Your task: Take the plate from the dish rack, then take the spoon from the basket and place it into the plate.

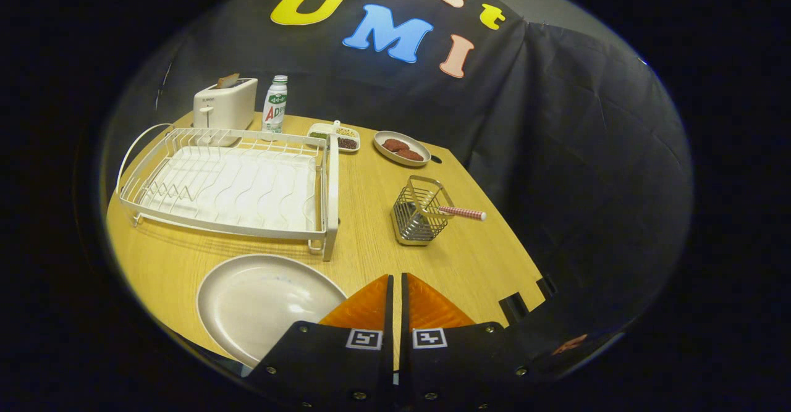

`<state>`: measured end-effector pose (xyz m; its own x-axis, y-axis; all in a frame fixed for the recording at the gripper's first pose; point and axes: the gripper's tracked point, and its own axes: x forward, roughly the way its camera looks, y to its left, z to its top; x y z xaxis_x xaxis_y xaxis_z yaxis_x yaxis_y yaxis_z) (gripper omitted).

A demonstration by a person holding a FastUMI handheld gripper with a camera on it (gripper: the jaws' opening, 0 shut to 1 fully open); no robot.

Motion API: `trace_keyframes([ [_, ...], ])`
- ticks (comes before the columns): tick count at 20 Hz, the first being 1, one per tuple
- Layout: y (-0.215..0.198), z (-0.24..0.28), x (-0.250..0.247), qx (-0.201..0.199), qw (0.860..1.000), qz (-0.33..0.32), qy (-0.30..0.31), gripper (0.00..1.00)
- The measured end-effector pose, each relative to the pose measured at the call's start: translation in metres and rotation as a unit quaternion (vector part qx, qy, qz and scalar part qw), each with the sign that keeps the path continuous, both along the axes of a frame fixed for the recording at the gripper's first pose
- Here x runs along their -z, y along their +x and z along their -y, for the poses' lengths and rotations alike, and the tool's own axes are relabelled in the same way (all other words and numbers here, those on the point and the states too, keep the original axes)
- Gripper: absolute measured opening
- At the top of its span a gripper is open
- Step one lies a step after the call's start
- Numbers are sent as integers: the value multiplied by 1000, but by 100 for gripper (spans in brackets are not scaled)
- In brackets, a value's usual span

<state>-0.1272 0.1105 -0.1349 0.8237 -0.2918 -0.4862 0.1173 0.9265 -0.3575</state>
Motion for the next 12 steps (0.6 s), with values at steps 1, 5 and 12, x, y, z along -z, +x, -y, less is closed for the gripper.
trace_keyframes([
  [1, 5, 7, -5, 2, 1000, 5, -2, 4],
  [5, 22, 35, -13, 20, 1000, 18, 3, 3],
  [12, 49, 82, -19, 40, 999, 22, 14, 23],
])
